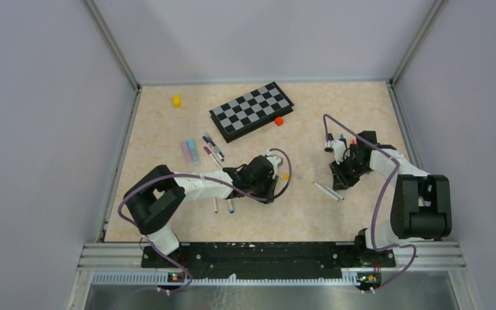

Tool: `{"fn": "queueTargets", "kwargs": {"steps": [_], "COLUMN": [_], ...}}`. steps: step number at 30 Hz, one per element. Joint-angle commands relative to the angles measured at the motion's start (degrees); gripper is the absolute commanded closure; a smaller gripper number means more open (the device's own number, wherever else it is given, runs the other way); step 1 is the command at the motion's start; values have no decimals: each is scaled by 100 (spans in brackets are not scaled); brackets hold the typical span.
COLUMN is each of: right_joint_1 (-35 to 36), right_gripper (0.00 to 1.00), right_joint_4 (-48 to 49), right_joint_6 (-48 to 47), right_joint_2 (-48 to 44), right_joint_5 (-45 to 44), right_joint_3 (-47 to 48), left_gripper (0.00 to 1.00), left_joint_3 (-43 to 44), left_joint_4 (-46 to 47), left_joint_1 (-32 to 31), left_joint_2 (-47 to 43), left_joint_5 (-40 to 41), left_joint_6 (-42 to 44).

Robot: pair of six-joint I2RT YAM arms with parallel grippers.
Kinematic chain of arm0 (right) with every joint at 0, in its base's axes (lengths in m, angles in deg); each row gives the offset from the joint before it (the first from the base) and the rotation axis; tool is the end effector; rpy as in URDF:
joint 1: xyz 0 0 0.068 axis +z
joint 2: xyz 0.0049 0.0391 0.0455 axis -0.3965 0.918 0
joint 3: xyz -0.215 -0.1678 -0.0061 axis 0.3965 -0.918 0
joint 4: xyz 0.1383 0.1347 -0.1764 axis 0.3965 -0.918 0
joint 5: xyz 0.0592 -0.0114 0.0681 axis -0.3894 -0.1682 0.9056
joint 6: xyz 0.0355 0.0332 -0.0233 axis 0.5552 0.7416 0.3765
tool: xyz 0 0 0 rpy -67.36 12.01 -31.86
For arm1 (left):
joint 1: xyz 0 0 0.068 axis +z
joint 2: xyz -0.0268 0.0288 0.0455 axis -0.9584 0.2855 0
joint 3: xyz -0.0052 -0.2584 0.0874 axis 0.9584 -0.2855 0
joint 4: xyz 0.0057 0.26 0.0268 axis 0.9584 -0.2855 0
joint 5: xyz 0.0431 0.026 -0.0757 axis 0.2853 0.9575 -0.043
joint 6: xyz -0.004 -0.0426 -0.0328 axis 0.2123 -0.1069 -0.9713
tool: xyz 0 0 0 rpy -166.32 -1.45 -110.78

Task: Open the pen caps
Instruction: Place the pen at the center of the board.

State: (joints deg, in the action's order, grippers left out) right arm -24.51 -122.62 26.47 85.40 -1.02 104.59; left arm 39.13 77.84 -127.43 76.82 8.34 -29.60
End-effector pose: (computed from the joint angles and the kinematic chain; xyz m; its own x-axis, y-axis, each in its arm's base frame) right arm 0.2428 0.0110 0.1651 -0.7229 -0.5416 -0.4290 -0.6643 0.7156 0.2159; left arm 0.1912 -0.2689 0.1572 -0.7785 0.3482 -0.5222 0.5594 0.7621 -0.3260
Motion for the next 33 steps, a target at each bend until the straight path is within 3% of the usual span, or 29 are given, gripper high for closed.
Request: {"fn": "queueTargets", "kwargs": {"steps": [1, 14, 33], "right_joint_1": [36, 36, 36], "right_gripper": [74, 73, 73], "right_joint_4": [-80, -119, -136], "right_joint_6": [-4, -37, -65], "right_joint_2": [-141, -401, -515], "right_joint_5": [176, 358, 450], "right_joint_3": [308, 337, 337], "left_gripper": [67, 65, 60], "left_joint_3": [178, 94, 401], "left_joint_4": [-60, 9, -177], "left_joint_1": [-55, -63, -65], "left_joint_2": [-15, -580, 30], "left_joint_5": [138, 273, -99], "left_joint_6": [43, 47, 7]}}
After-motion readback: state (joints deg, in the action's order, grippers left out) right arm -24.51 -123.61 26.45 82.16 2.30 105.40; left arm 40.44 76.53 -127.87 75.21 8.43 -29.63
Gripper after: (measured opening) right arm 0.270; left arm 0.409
